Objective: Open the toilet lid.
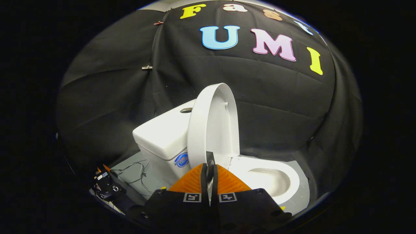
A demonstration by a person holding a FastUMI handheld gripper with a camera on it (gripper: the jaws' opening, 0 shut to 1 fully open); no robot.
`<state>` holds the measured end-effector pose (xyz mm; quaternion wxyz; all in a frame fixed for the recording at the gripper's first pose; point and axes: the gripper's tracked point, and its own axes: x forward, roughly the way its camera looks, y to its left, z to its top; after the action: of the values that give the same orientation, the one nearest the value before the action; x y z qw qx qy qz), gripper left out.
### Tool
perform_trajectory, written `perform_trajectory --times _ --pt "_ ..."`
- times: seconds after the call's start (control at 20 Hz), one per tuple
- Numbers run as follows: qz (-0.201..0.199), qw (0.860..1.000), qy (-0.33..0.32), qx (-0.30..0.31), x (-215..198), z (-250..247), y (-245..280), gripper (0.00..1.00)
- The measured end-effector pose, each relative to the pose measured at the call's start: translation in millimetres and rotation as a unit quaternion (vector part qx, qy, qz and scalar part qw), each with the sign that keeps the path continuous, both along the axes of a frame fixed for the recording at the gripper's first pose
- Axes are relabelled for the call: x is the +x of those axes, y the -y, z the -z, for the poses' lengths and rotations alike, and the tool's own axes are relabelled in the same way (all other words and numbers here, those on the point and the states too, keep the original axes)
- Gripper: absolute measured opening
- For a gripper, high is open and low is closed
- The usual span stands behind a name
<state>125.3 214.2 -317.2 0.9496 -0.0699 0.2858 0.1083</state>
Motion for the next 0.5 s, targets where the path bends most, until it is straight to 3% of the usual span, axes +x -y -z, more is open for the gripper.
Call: perform_trajectory --times 0.5 --pt "-0.007 1.0 0.003 -0.001 0.7 2.4 -8.5 0.06"
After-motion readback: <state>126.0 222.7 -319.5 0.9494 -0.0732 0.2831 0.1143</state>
